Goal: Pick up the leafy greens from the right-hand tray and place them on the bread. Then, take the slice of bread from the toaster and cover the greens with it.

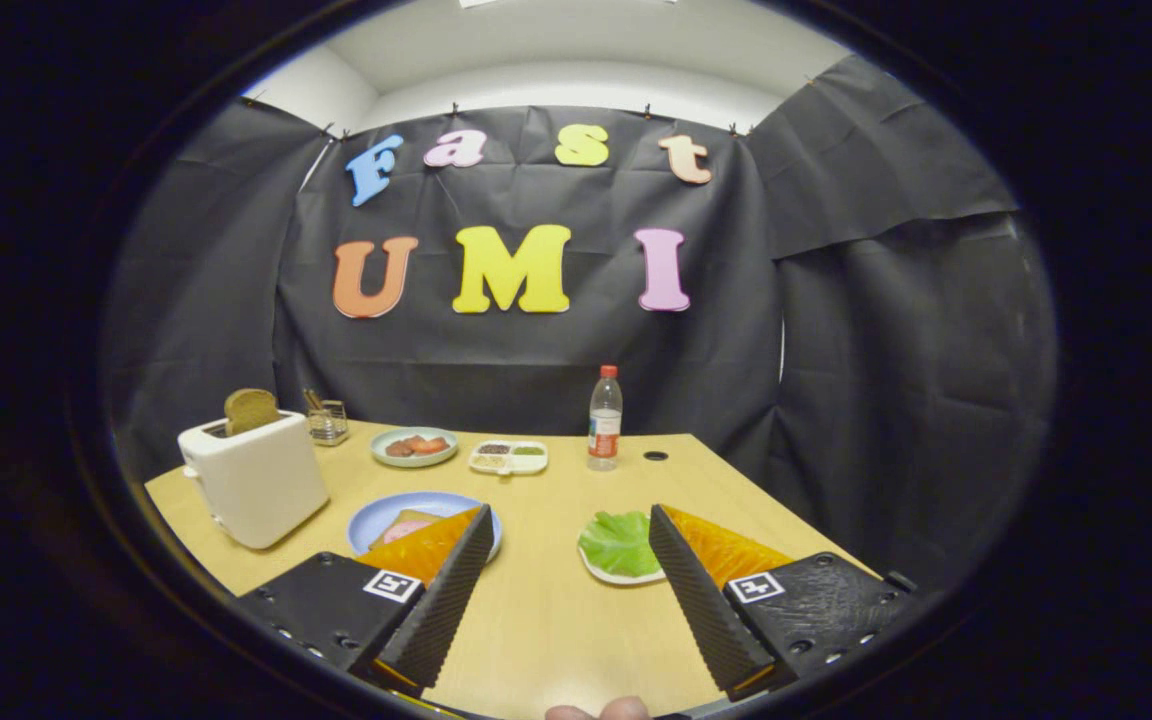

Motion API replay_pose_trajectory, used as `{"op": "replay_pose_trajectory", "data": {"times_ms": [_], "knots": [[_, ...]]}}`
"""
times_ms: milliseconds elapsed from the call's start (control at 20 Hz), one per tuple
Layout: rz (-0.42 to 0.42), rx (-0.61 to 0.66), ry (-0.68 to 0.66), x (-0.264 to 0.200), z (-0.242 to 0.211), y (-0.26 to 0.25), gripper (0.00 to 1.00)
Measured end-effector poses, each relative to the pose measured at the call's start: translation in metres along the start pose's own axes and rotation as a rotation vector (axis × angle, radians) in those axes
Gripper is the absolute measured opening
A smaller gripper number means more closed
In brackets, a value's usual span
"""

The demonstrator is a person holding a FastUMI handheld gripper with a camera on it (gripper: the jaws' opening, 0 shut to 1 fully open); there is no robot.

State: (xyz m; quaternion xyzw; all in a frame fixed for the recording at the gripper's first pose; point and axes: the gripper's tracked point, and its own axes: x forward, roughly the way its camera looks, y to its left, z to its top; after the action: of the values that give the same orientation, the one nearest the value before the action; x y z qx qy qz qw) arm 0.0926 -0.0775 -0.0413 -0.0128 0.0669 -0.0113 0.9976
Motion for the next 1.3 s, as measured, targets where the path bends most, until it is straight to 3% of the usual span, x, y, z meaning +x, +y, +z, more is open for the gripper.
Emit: {"op": "replay_pose_trajectory", "data": {"times_ms": [650,1200,1300], "knots": [[0.032,-0.046,0.359,0.165,-0.074,-0.047,0.96],[0.058,0.001,0.512,0.198,-0.123,-0.058,0.97],[0.057,-0.014,0.52,0.199,-0.123,-0.063,0.71]]}}
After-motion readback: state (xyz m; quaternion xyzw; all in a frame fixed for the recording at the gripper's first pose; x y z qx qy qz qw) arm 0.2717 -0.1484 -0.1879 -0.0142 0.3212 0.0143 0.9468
